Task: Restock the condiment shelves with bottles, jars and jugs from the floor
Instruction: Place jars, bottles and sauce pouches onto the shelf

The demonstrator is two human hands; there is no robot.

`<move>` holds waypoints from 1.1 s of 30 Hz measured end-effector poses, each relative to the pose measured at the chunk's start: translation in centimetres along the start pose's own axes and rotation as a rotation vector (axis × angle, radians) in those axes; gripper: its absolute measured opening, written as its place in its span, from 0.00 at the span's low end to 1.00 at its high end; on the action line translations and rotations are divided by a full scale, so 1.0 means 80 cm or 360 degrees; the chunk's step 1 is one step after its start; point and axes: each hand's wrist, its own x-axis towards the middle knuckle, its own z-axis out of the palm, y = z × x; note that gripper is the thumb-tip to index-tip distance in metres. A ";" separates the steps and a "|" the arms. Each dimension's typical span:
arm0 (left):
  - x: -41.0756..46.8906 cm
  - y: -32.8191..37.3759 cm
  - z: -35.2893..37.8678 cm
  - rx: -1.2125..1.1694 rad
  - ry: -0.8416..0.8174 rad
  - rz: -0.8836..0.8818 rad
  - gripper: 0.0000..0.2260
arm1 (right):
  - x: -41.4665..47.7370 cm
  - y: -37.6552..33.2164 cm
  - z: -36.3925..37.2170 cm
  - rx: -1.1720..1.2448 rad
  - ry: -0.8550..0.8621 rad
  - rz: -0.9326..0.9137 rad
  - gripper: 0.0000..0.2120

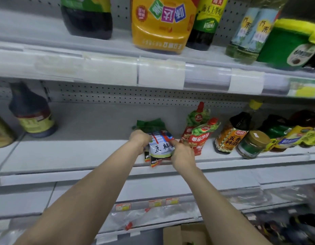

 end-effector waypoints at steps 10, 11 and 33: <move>0.035 0.022 -0.008 0.0128 0.0079 0.0381 0.14 | 0.022 -0.014 0.015 0.0074 0.0099 0.0073 0.27; 0.038 0.020 -0.009 0.0169 0.0057 0.0364 0.13 | 0.022 -0.013 0.016 0.0032 0.0104 0.0076 0.27; 0.027 0.000 -0.010 0.0712 0.0496 0.0747 0.18 | -0.005 0.033 0.033 -0.0210 0.0185 -0.0024 0.24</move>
